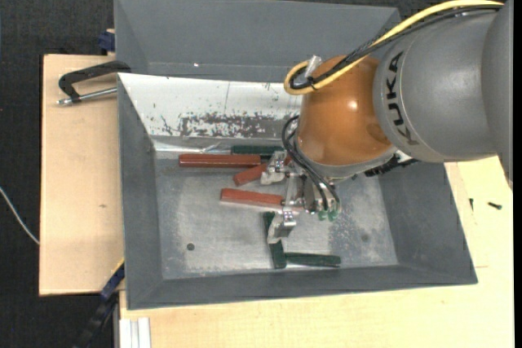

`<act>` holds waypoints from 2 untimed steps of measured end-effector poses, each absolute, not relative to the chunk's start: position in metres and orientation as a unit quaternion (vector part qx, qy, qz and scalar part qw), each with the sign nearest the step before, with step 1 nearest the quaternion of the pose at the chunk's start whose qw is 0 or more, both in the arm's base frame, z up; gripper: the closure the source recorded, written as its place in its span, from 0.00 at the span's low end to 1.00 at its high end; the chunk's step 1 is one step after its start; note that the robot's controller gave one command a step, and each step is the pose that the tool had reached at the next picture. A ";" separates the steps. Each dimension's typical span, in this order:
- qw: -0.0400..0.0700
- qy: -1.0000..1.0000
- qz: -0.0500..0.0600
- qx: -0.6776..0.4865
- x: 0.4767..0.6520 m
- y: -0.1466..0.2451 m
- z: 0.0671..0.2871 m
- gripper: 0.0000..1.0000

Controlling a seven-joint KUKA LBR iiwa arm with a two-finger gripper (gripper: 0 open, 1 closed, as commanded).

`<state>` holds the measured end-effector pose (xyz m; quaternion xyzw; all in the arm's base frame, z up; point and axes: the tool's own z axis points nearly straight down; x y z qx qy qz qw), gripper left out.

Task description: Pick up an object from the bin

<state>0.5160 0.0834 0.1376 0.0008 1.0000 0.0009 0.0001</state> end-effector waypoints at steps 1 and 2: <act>0.000 1.000 0.001 0.001 0.516 0.083 0.138 0.00; 0.003 1.000 0.002 -0.019 0.554 0.071 0.078 1.00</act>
Offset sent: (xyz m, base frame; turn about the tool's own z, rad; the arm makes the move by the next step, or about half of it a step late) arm 0.0338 -0.0150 -0.0676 -0.0390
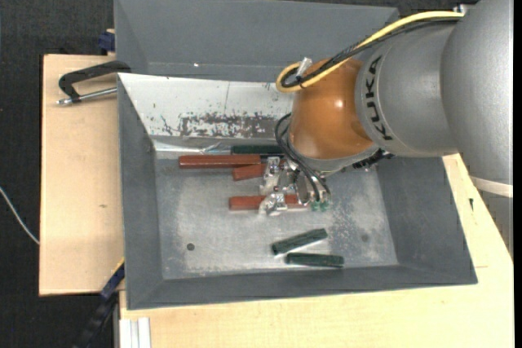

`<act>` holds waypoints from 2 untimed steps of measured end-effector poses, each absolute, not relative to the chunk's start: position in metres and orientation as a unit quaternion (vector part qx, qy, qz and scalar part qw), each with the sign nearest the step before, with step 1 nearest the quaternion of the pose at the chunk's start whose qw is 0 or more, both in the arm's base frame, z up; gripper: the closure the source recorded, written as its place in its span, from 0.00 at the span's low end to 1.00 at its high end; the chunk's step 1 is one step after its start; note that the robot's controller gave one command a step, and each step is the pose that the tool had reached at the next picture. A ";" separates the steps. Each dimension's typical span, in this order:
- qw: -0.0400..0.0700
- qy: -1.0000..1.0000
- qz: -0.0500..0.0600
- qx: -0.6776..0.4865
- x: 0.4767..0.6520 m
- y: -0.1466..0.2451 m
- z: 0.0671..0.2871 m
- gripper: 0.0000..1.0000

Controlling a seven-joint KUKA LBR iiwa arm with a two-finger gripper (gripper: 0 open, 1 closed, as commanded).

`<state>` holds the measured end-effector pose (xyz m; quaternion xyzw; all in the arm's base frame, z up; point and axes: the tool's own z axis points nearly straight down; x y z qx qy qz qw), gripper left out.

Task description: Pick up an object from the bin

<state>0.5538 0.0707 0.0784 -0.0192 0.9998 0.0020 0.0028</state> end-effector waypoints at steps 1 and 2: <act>0.003 1.000 0.002 -0.019 0.554 0.071 0.078 1.00; 0.004 1.000 0.001 -0.002 0.559 0.074 0.232 1.00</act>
Offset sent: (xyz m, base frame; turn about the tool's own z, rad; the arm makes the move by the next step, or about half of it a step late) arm 0.0036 0.0027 0.1522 0.0359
